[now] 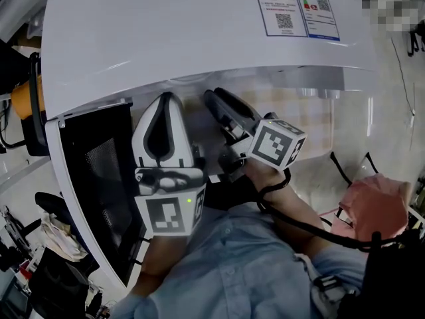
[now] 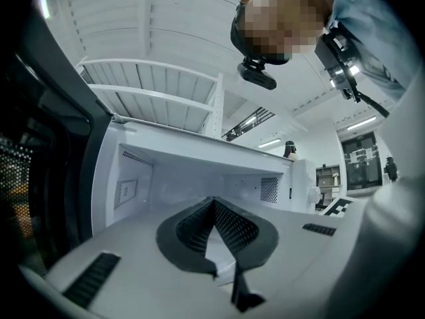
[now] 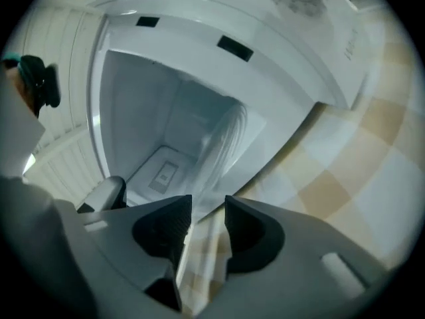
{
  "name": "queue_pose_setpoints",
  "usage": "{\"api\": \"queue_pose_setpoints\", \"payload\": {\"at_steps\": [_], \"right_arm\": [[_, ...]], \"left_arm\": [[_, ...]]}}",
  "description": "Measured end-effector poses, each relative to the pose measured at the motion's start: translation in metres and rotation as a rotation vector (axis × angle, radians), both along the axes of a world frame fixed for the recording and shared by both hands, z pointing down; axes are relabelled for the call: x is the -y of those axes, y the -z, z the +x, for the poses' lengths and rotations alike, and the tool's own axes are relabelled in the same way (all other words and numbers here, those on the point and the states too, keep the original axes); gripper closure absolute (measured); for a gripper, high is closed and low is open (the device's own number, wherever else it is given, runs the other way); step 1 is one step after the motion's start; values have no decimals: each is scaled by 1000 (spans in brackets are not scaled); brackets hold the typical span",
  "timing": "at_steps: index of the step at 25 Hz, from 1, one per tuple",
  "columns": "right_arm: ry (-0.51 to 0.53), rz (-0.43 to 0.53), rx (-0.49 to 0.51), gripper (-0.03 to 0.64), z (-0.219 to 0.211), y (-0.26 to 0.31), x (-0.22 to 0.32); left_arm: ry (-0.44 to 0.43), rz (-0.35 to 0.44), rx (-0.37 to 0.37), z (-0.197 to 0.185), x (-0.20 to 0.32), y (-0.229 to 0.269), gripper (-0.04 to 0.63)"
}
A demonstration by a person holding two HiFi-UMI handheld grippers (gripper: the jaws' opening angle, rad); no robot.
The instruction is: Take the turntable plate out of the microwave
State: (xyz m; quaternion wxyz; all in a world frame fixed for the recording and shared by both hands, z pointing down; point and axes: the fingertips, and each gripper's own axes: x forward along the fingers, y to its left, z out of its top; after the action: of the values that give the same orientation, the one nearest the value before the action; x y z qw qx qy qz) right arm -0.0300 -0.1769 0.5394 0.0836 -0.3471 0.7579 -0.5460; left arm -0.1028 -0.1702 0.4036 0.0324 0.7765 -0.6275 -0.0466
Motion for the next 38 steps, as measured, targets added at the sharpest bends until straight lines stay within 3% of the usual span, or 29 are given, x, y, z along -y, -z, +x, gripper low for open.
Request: {"api": "queue_pose_setpoints", "payload": {"at_steps": [4, 9, 11, 25, 29, 31, 32, 38], "right_arm": [[-29, 14, 92, 465, -3, 7, 18], [-45, -9, 115, 489, -1, 4, 20], [-56, 10, 130, 558, 2, 7, 19], [-78, -35, 166, 568, 8, 7, -24], [-65, -42, 168, 561, 5, 5, -25], [-56, -41, 181, 456, 3, 4, -21], [-55, -36, 189, 442, 2, 5, -17], [-72, -20, 226, 442, -3, 7, 7]], "left_arm": [[3, -11, -5, -5, 1, -1, 588], [3, -25, -10, -6, 1, 0, 588], [4, -24, -8, -5, 1, 1, 588], [-21, -60, -23, 3, -19, 9, 588], [-27, -58, -22, 4, -19, 9, 588], [-27, -56, -22, 3, -18, 9, 588], [-25, -56, -22, 2, -17, 9, 588], [-17, -50, -26, -7, -10, 10, 588]]}}
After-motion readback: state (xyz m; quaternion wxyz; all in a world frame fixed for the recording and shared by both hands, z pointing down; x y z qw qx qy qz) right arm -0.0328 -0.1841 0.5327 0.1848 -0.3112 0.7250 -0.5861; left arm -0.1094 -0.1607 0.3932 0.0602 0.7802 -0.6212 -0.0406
